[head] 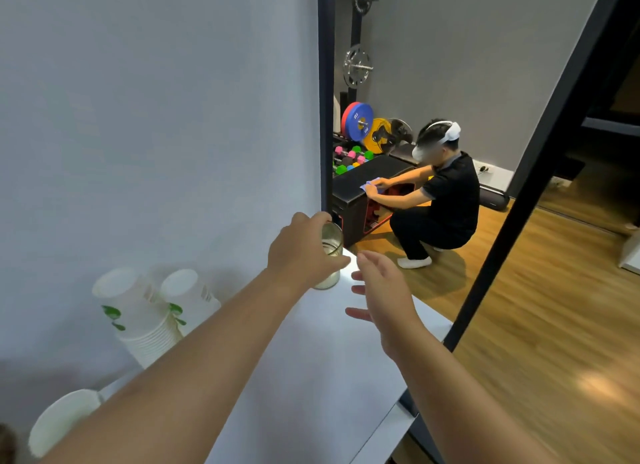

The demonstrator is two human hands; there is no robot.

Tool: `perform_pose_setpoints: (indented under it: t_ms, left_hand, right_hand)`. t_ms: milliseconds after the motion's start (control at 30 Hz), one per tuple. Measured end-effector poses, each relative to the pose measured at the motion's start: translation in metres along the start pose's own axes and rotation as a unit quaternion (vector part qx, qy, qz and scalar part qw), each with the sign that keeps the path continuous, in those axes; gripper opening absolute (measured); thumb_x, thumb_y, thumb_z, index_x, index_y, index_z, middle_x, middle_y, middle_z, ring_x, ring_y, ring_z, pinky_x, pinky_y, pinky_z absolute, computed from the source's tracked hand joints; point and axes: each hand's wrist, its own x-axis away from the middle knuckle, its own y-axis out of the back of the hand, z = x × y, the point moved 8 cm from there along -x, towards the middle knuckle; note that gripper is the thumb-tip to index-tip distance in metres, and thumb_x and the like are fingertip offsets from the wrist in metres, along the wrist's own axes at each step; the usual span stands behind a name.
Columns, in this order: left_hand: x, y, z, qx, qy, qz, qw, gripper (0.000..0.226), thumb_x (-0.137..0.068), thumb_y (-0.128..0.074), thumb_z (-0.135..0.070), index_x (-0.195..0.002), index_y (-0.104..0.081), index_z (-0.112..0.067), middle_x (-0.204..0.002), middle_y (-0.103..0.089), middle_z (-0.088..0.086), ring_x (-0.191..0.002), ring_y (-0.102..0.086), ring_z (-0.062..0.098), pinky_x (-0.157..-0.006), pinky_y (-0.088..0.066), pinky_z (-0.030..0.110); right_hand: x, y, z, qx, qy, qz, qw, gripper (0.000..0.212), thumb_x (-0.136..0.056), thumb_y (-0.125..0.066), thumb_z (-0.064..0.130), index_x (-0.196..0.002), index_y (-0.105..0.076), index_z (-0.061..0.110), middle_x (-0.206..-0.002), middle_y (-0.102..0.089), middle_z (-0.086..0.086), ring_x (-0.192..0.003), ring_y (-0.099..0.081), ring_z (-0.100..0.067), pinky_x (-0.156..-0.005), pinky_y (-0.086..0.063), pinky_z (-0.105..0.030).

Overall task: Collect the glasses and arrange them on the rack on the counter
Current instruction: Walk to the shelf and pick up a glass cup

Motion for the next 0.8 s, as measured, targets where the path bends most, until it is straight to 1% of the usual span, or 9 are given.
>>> perform_pose_setpoints:
  t_ms: [67,200,333,367,433,467,633,733,800]
  left_hand:
    - [0.012,0.022,-0.016,0.007,-0.018,-0.009,1.0,0.087,-0.071,-0.079,-0.067,-0.145,-0.047,-0.035,-0.133,-0.055,0.0,-0.111,-0.061,0.021,-0.077,-0.05,0.027]
    - [0.048,0.068,-0.045,0.042,-0.032,-0.02,0.998,0.087,-0.068,-0.079,-0.071,-0.143,-0.049,-0.037,-0.129,-0.055,-0.003,-0.106,-0.059,0.016,-0.075,-0.047,0.025]
    - [0.097,0.104,-0.069,0.043,-0.021,-0.035,0.998,0.085,-0.07,-0.079,-0.07,-0.143,-0.049,-0.038,-0.126,-0.054,-0.005,-0.104,-0.057,0.014,-0.072,-0.044,0.024]
    - [0.11,0.112,-0.072,0.038,-0.014,-0.041,0.998,0.084,-0.07,-0.078,-0.07,-0.143,-0.049,-0.038,-0.127,-0.054,-0.004,-0.106,-0.058,0.015,-0.073,-0.047,0.024]
    - [0.139,0.129,-0.076,0.029,0.007,-0.049,0.998,0.085,-0.07,-0.077,-0.071,-0.143,-0.049,-0.038,-0.128,-0.055,-0.003,-0.107,-0.059,0.016,-0.078,-0.051,0.028]
    - [0.155,0.138,-0.077,0.028,0.02,-0.054,0.998,0.084,-0.069,-0.077,-0.071,-0.142,-0.05,-0.039,-0.126,-0.055,-0.003,-0.106,-0.059,0.017,-0.079,-0.052,0.029]
    - [0.253,0.183,-0.071,0.017,0.101,-0.078,0.992,0.083,-0.065,-0.078,-0.072,-0.138,-0.051,-0.042,-0.122,-0.054,-0.005,-0.107,-0.061,0.018,-0.083,-0.05,0.033]
    - [0.316,0.219,-0.067,0.014,0.141,-0.07,0.987,0.083,-0.064,-0.079,-0.073,-0.136,-0.053,-0.042,-0.12,-0.053,-0.008,-0.109,-0.061,0.017,-0.08,-0.05,0.033]
    - [0.358,0.249,-0.066,0.022,0.163,-0.067,0.984,0.084,-0.065,-0.081,-0.072,-0.138,-0.052,-0.042,-0.123,-0.053,-0.008,-0.11,-0.06,0.018,-0.074,-0.049,0.032]
  right_hand:
    - [0.006,0.004,-0.002,-0.038,-0.027,-0.014,0.999,0.025,-0.108,-0.05,0.044,-0.131,-0.055,0.033,-0.134,-0.062,-0.006,-0.118,-0.062,-0.026,-0.086,-0.065,-0.051]
    - [0.03,0.007,0.003,-0.125,-0.088,0.004,0.988,0.044,-0.107,-0.049,0.051,-0.143,-0.054,0.025,-0.136,-0.059,-0.011,-0.122,-0.059,-0.032,-0.087,-0.064,-0.057]
    - [0.068,0.002,0.014,-0.177,-0.099,0.079,0.976,0.048,-0.104,-0.05,0.052,-0.147,-0.055,0.03,-0.139,-0.063,-0.013,-0.12,-0.066,-0.036,-0.075,-0.067,-0.054]
    - [0.081,-0.001,0.017,-0.189,-0.096,0.102,0.972,0.043,-0.104,-0.049,0.052,-0.142,-0.058,0.034,-0.135,-0.066,-0.014,-0.118,-0.068,-0.036,-0.073,-0.067,-0.053]
    - [0.113,-0.007,0.02,-0.208,-0.098,0.153,0.961,0.026,-0.106,-0.048,0.053,-0.118,-0.068,0.04,-0.123,-0.071,-0.012,-0.116,-0.068,-0.036,-0.071,-0.067,-0.052]
    - [0.13,-0.011,0.022,-0.225,-0.099,0.182,0.952,0.026,-0.107,-0.048,0.052,-0.109,-0.071,0.039,-0.12,-0.073,-0.012,-0.116,-0.069,-0.036,-0.072,-0.066,-0.051]
    - [0.222,-0.029,0.015,-0.325,-0.151,0.319,0.877,0.035,-0.107,-0.05,0.041,-0.117,-0.079,0.026,-0.125,-0.078,-0.011,-0.114,-0.075,-0.03,-0.085,-0.063,-0.044]
    - [0.286,-0.04,0.003,-0.36,-0.223,0.381,0.822,0.032,-0.103,-0.058,0.033,-0.123,-0.078,0.019,-0.128,-0.076,-0.013,-0.118,-0.074,-0.032,-0.082,-0.063,-0.041]
    - [0.337,-0.053,0.0,-0.375,-0.273,0.421,0.779,0.04,-0.1,-0.063,0.036,-0.131,-0.072,0.012,-0.131,-0.074,-0.016,-0.122,-0.071,-0.037,-0.077,-0.067,-0.039]
